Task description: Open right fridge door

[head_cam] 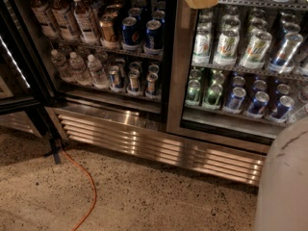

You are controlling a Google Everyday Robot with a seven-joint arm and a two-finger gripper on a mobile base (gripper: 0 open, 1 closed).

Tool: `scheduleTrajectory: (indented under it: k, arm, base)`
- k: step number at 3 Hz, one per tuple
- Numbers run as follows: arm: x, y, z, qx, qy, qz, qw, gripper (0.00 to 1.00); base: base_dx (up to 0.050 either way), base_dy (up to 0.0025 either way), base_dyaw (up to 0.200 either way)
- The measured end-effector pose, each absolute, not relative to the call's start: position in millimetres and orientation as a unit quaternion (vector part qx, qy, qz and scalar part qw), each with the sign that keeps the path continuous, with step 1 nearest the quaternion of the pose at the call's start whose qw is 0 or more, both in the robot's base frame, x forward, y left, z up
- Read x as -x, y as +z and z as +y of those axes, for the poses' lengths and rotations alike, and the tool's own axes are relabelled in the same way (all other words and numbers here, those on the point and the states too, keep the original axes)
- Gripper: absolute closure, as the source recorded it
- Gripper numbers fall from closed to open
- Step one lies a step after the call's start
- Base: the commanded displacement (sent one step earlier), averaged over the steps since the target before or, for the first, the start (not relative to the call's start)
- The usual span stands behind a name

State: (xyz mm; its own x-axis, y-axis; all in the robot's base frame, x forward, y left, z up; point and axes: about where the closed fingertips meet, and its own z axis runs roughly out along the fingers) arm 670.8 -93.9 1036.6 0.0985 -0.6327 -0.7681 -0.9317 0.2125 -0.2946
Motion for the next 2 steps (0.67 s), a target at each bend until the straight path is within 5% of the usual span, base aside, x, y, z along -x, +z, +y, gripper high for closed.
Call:
scheduleTrajectory:
  k: [2]
  arm:
    - [-675.5,1036.6,-95.6,0.603,0.173,0.649,0.431,1.0]
  base:
    - [0.0,0.0,0.0]
